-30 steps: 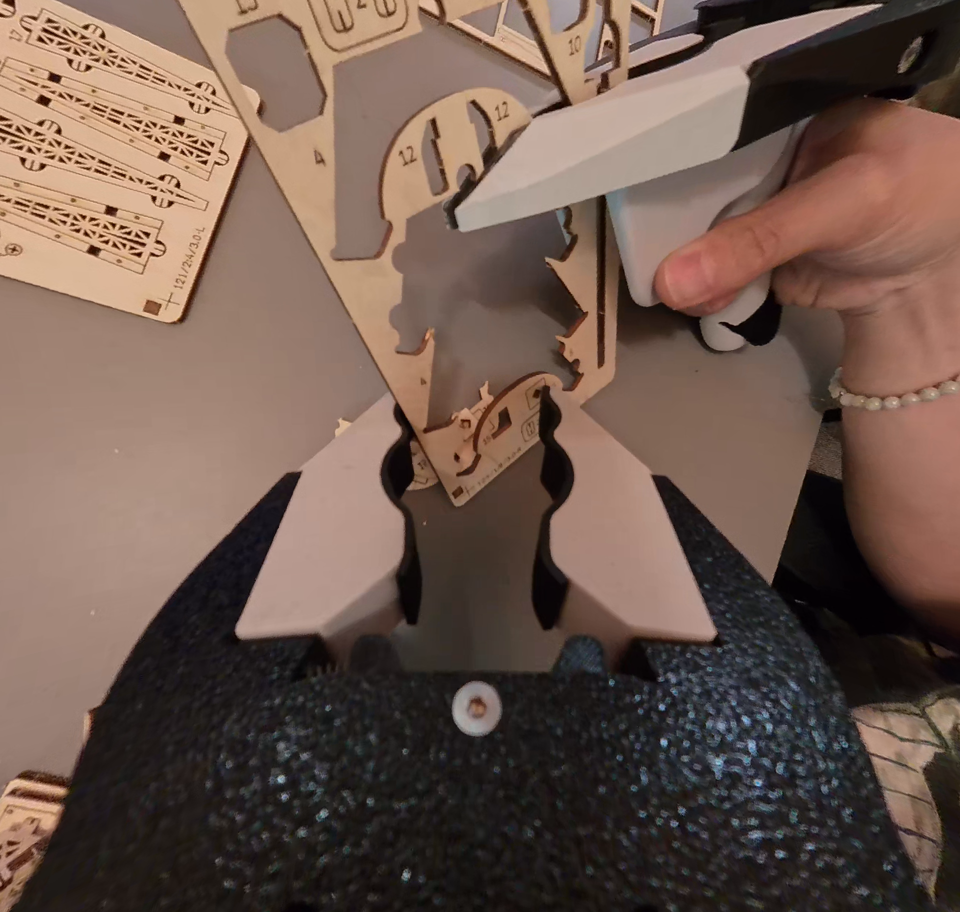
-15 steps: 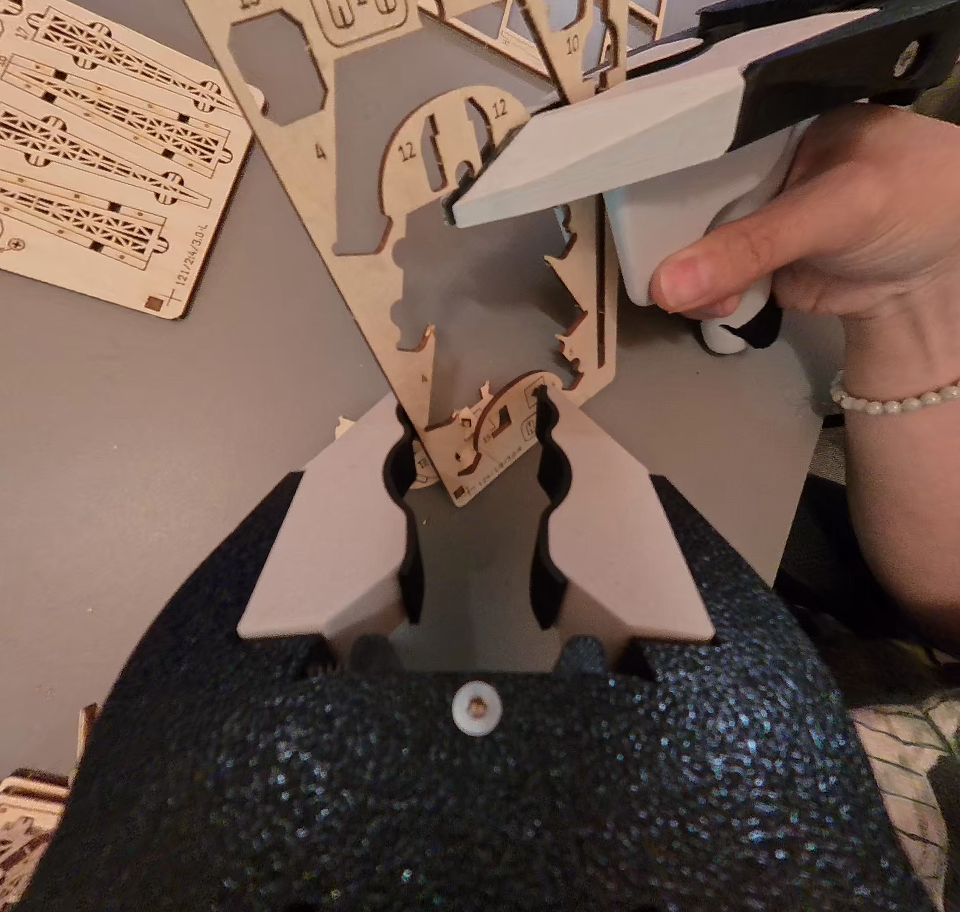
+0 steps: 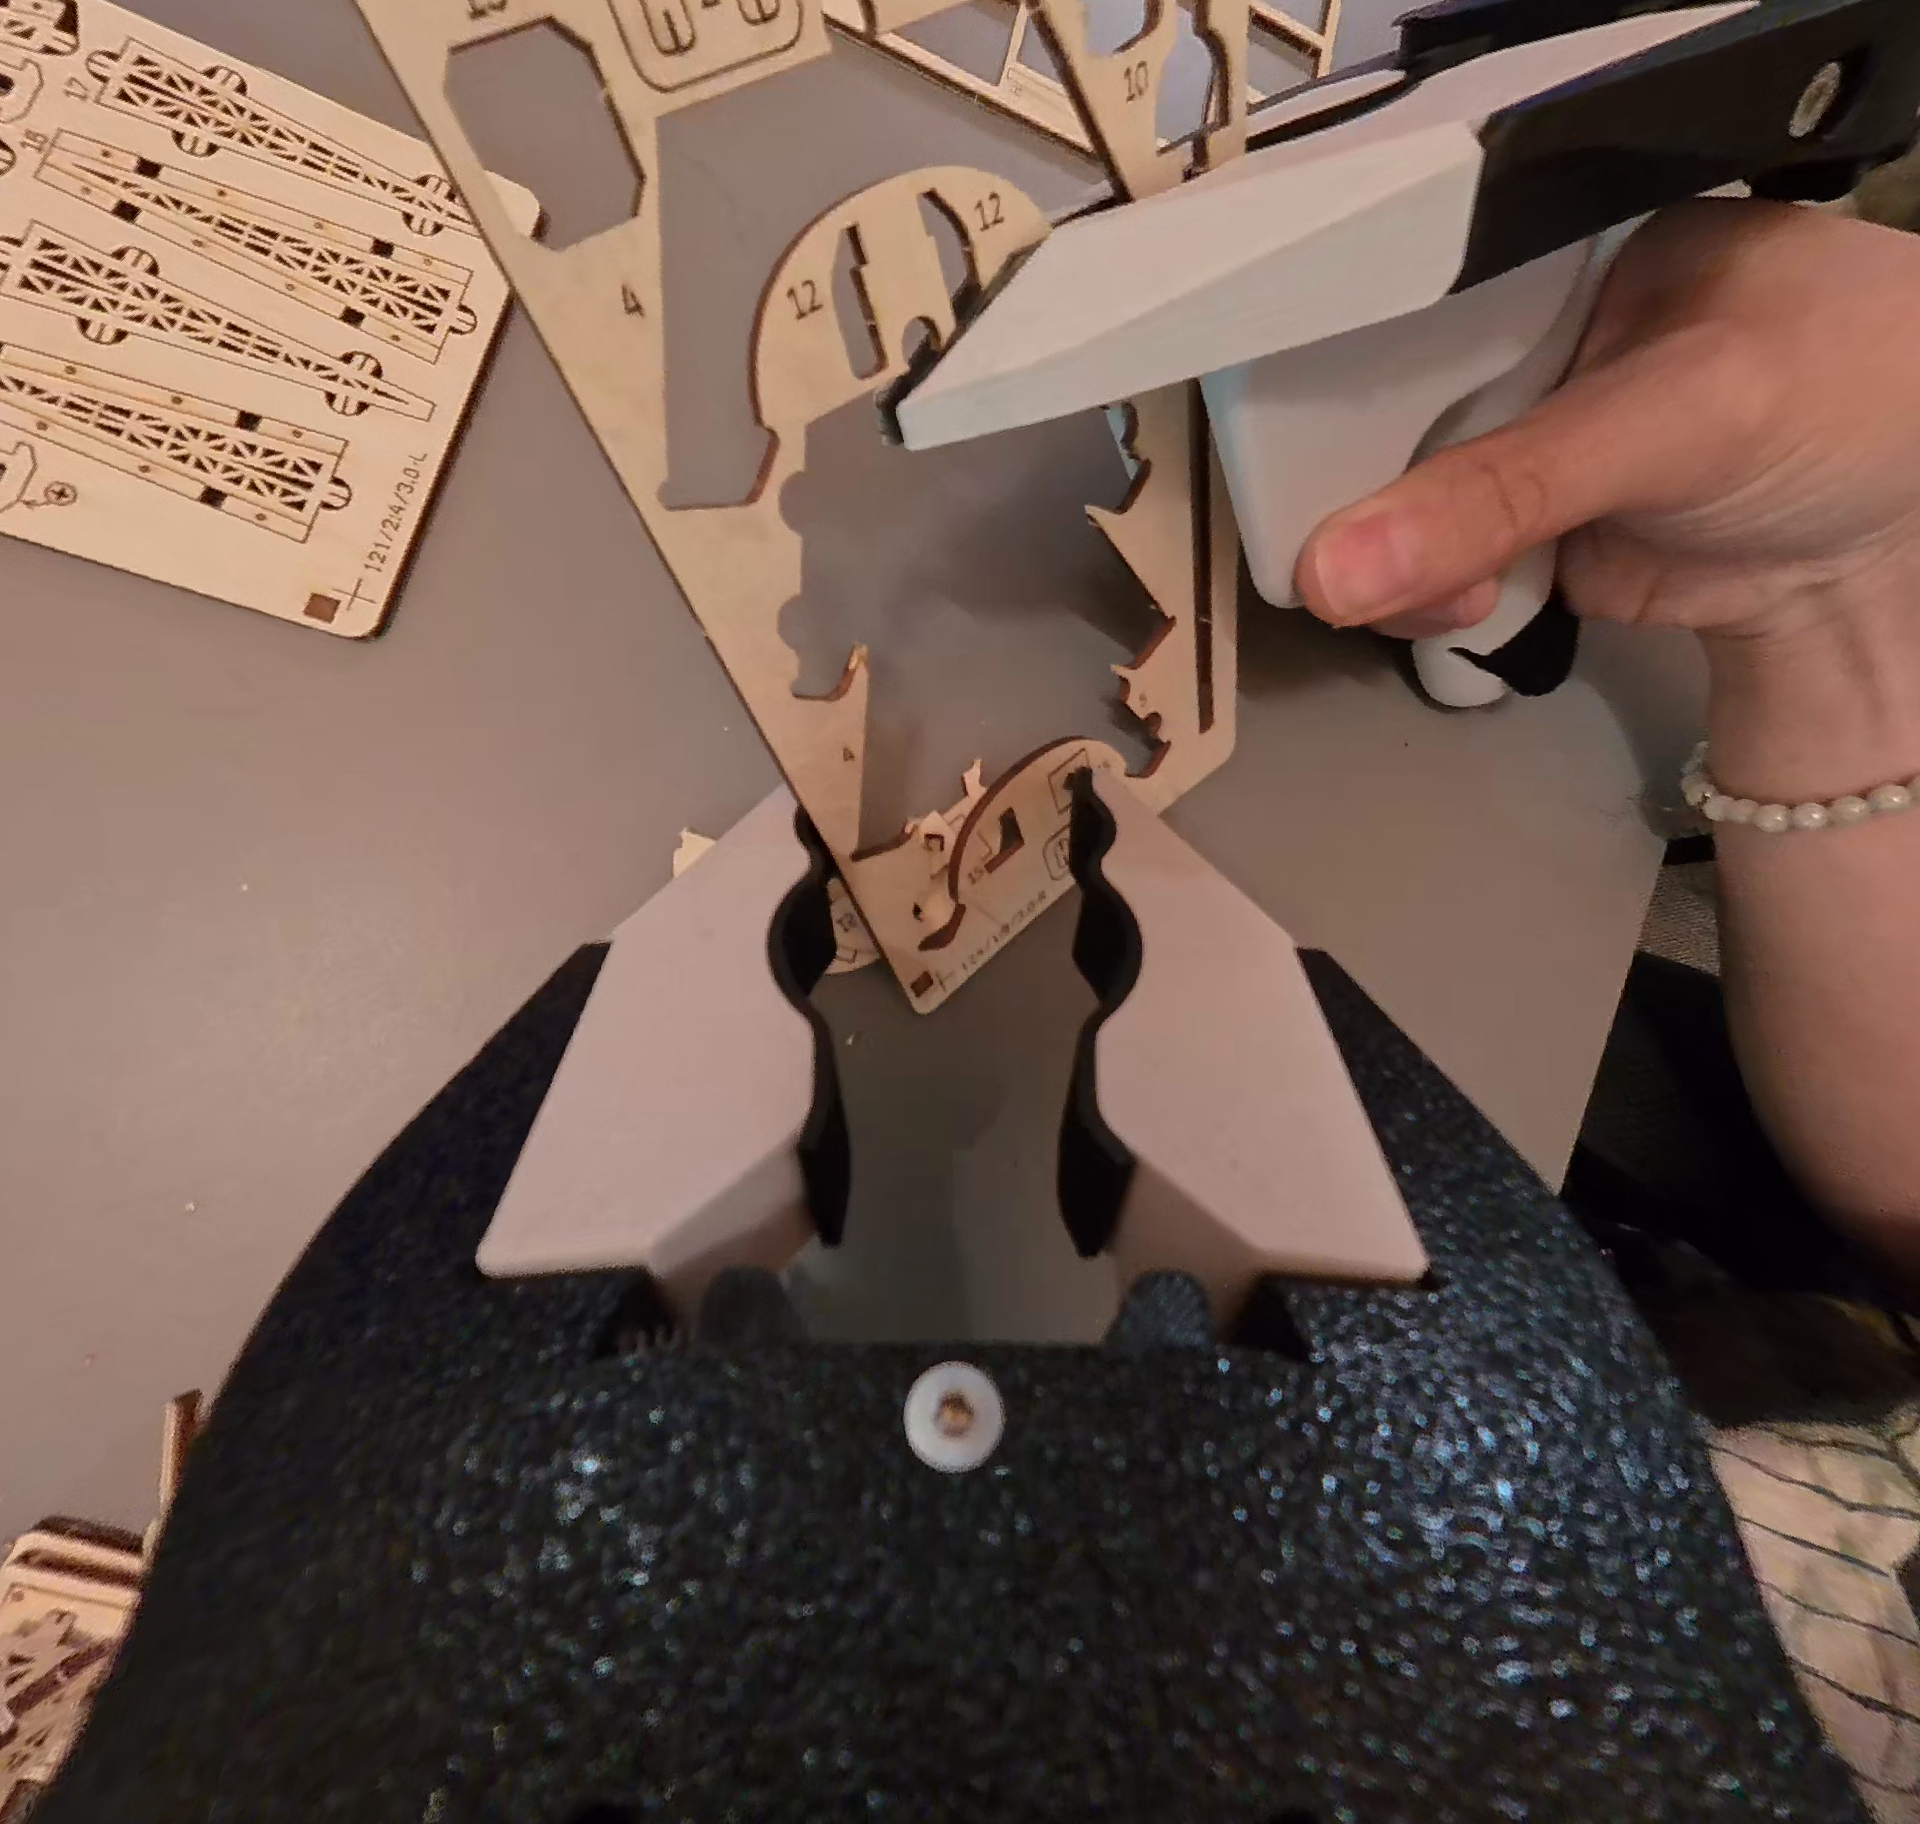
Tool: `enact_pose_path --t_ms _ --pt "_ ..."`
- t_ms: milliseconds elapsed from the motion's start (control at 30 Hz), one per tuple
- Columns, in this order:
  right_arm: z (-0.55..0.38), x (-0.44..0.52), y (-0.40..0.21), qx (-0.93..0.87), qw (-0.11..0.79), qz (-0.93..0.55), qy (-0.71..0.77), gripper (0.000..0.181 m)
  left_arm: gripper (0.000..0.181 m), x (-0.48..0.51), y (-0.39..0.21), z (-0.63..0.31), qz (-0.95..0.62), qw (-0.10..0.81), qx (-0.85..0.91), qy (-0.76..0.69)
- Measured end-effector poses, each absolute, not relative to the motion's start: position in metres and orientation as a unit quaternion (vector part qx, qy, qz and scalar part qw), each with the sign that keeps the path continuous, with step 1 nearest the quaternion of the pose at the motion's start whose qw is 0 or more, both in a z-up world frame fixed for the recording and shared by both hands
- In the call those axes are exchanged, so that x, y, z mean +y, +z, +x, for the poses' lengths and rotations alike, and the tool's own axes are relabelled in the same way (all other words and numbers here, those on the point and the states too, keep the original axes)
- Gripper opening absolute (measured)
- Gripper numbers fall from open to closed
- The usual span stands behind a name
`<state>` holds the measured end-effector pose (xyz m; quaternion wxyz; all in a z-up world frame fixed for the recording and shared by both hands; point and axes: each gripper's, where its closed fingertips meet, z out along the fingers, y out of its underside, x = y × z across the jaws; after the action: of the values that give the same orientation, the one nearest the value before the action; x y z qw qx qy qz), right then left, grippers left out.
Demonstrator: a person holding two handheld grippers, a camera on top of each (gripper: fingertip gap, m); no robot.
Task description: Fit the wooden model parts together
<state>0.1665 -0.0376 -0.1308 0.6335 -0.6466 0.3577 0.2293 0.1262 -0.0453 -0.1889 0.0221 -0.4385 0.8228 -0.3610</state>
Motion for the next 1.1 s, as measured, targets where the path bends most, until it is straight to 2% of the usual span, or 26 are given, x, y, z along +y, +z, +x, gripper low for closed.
enact_pose_path --t_ms 333,367,433,500,567,867,900,1000,1033,1100 --pt "0.164 -0.037 -0.128 0.349 0.638 -0.645 0.233 0.000 0.041 -0.042 -0.189 0.129 -0.421 0.067 0.830 -0.361" --pt "0.163 -0.036 -0.126 0.343 0.642 -0.643 0.238 0.000 0.044 -0.041 -0.188 0.129 -0.406 0.078 0.835 -0.362" --pt "0.163 -0.037 -0.127 0.345 0.638 -0.646 0.238 0.000 0.063 -0.037 -0.187 0.134 -0.391 0.119 0.841 -0.355" --pt "0.160 -0.035 -0.127 0.337 0.639 -0.649 0.240 0.000 0.064 -0.041 -0.180 0.130 -0.380 0.103 0.835 -0.385" --pt "0.160 -0.035 -0.126 0.337 0.639 -0.649 0.240 0.000 0.084 -0.044 -0.169 0.127 -0.380 0.088 0.820 -0.419" --pt "0.153 -0.053 -0.103 0.302 0.680 -0.600 0.292 0.000 0.089 -0.018 -0.150 0.118 -0.381 0.113 0.813 -0.426" --pt "0.155 -0.061 -0.102 0.310 0.683 -0.593 0.292 0.000 0.088 -0.014 -0.150 0.116 -0.386 0.113 0.814 -0.419" --pt "0.175 -0.088 -0.113 0.370 0.674 -0.592 0.241 0.000 0.064 -0.003 -0.162 0.108 -0.385 0.111 0.839 -0.368" --pt "0.182 -0.096 -0.122 0.394 0.662 -0.600 0.214 0.001 0.062 -0.001 -0.168 0.106 -0.376 0.116 0.852 -0.345" --pt "0.191 -0.108 -0.135 0.431 0.640 -0.610 0.181 0.011 0.051 0.002 -0.178 0.105 -0.350 0.143 0.875 -0.303"
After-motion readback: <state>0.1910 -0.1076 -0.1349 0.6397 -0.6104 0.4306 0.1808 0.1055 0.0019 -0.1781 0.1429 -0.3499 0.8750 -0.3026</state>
